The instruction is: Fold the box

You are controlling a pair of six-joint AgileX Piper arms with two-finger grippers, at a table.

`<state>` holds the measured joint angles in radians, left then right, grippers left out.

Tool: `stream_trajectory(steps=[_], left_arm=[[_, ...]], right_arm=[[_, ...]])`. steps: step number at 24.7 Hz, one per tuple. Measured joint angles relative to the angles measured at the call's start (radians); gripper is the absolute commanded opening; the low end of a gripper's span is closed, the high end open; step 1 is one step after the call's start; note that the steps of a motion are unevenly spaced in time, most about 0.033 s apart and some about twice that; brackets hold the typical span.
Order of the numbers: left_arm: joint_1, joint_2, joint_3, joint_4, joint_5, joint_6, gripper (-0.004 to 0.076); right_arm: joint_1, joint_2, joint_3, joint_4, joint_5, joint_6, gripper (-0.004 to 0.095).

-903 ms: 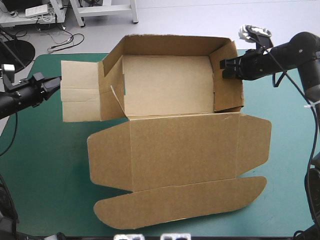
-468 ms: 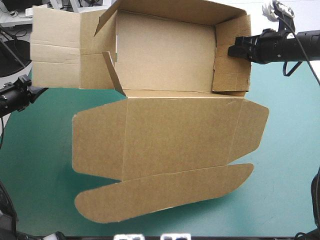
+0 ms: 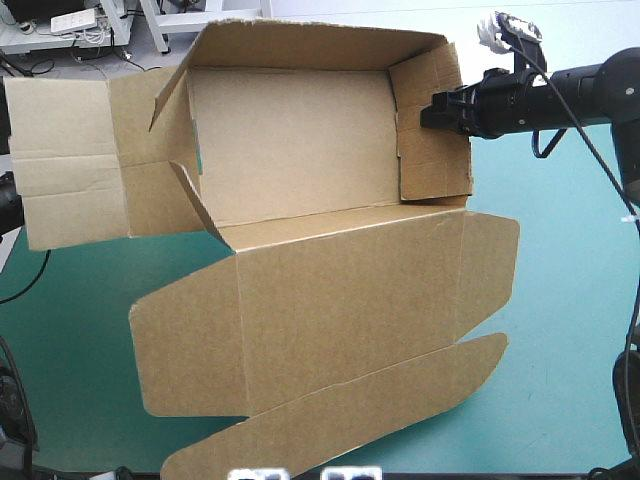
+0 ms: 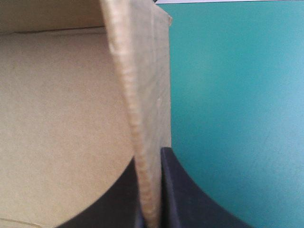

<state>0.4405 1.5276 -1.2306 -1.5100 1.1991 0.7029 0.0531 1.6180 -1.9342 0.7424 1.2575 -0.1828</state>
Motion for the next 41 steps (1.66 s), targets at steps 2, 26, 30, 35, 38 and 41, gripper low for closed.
stream_trajectory(steps=[2, 26, 30, 35, 38, 41], left_arm=[[-0.025, -0.008, -0.004, -0.002, 0.000, -0.001, 0.0006], [-0.145, -0.214, -0.005, 0.037, 0.011, -0.007, 0.0006], [-0.183, -0.219, -0.006, 0.057, 0.011, -0.007, 0.0005], [-0.218, -0.219, -0.006, 0.063, 0.012, -0.007, 0.0006], [-0.222, -0.219, -0.006, 0.063, 0.014, -0.007, 0.0006], [-0.222, -0.219, -0.006, 0.064, 0.014, -0.007, 0.0006]], right_arm=[[0.002, 0.005, 0.000, -0.023, 0.000, 0.002, -0.0003], [0.051, 0.149, 0.000, -0.111, -0.090, 0.020, -0.0003], [0.077, 0.162, 0.000, -0.114, -0.112, 0.019, -0.0003], [0.092, 0.170, 0.000, -0.117, -0.121, 0.019, -0.0003], [0.094, 0.174, 0.000, -0.134, -0.124, 0.019, -0.0003], [0.095, 0.174, 0.000, -0.151, -0.124, 0.019, -0.0003]])
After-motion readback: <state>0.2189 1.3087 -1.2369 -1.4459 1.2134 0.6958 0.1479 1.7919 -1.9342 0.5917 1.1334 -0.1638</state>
